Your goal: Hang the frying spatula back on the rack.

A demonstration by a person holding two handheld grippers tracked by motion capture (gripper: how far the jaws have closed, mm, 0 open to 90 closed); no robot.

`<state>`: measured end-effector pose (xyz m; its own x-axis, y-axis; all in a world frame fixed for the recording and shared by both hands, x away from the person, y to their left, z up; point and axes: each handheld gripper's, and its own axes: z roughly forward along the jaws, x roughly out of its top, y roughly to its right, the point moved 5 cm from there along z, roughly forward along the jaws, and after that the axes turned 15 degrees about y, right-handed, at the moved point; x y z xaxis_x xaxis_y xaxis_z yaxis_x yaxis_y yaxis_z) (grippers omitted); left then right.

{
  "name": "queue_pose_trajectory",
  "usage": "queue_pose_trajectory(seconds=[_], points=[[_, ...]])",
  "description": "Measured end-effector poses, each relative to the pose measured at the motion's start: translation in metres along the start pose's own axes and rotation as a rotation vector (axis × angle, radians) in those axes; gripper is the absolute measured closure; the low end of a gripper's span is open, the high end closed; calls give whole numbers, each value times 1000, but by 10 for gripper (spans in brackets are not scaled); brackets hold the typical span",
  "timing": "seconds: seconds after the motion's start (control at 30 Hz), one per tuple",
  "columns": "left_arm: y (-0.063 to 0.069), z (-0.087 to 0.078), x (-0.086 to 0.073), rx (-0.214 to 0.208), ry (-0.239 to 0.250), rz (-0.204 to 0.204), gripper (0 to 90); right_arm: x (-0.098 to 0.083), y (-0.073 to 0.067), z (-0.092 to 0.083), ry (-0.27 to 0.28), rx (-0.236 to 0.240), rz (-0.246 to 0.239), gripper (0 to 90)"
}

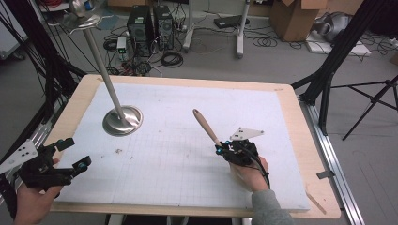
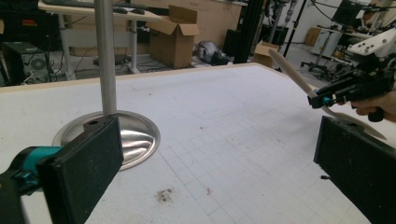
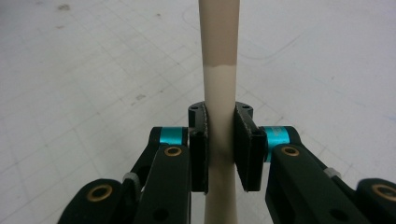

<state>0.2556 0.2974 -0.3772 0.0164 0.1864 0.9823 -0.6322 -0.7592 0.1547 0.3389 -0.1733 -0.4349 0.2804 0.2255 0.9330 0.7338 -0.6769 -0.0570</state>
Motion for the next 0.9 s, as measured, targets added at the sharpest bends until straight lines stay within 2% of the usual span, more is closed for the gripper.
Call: queue_pose_trajectory(seconds=[0.17, 0.53, 0.9], points=[[0, 0, 1, 2, 4, -3, 17, 14, 1, -8, 10, 61, -14, 780], [-1, -1, 1, 0, 5, -6, 17, 48, -3, -21, 36, 122, -35, 781], [-1, 0, 1, -7, 11, -20, 17, 82, -12, -25, 50, 173, -71, 780]])
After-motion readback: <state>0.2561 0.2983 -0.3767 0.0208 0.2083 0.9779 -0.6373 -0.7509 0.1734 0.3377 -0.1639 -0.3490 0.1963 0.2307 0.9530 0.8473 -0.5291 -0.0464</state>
